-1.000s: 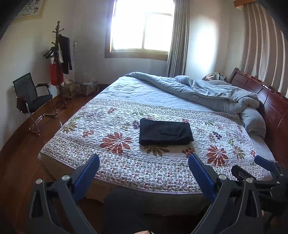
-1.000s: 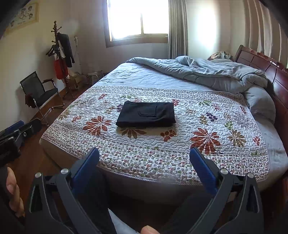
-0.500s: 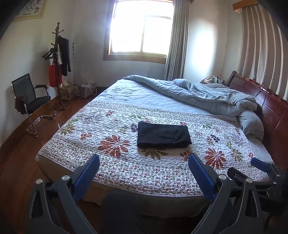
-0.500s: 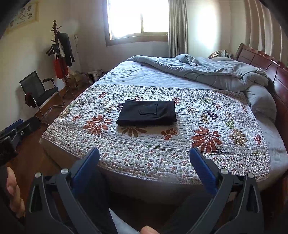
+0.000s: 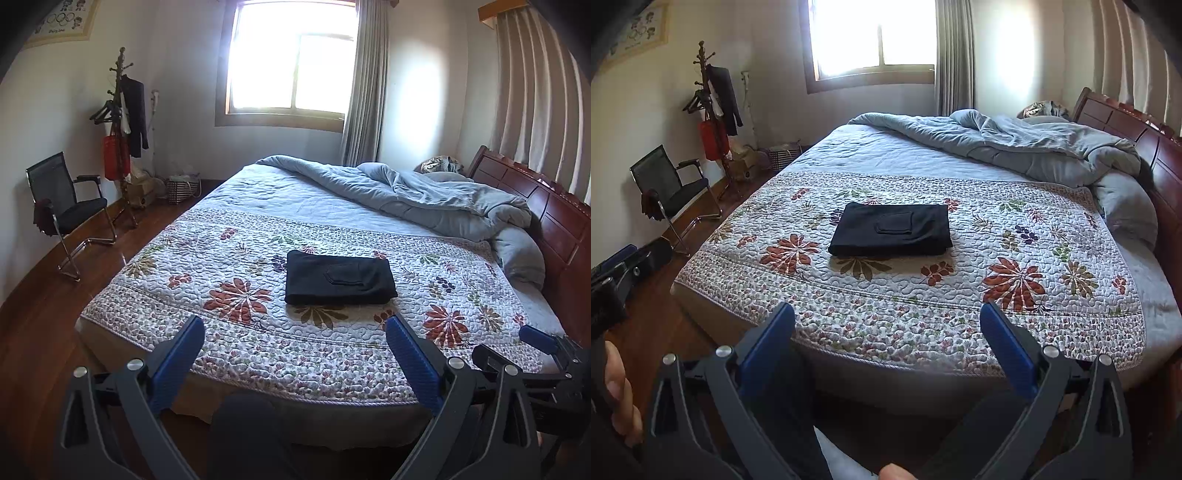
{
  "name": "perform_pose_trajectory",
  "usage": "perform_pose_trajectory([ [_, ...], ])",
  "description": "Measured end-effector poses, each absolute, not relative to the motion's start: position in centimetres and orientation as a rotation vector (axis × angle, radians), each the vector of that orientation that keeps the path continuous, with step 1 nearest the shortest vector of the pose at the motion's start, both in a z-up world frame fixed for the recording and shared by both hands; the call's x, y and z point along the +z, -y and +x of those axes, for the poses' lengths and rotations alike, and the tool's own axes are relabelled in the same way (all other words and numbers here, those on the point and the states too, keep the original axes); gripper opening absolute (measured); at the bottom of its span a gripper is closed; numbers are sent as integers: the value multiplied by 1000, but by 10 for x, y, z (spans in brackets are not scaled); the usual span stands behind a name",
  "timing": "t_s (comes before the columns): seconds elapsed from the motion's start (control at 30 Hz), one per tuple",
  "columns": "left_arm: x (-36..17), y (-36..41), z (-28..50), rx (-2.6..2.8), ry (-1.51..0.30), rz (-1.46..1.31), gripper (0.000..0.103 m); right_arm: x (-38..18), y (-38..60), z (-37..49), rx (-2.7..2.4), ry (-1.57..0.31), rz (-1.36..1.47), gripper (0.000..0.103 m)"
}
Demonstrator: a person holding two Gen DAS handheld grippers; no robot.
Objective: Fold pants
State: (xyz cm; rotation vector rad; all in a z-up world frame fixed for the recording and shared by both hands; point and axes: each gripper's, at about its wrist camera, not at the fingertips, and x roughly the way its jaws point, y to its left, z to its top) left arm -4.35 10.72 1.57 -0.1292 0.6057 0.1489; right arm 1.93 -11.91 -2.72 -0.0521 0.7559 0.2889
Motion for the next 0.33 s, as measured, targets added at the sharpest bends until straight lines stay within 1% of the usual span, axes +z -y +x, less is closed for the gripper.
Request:
perform_pose_trajectory([
  [0.33, 15, -110, -44, 156, -617, -131, 99, -27, 118, 19, 289, -754, -51, 100],
])
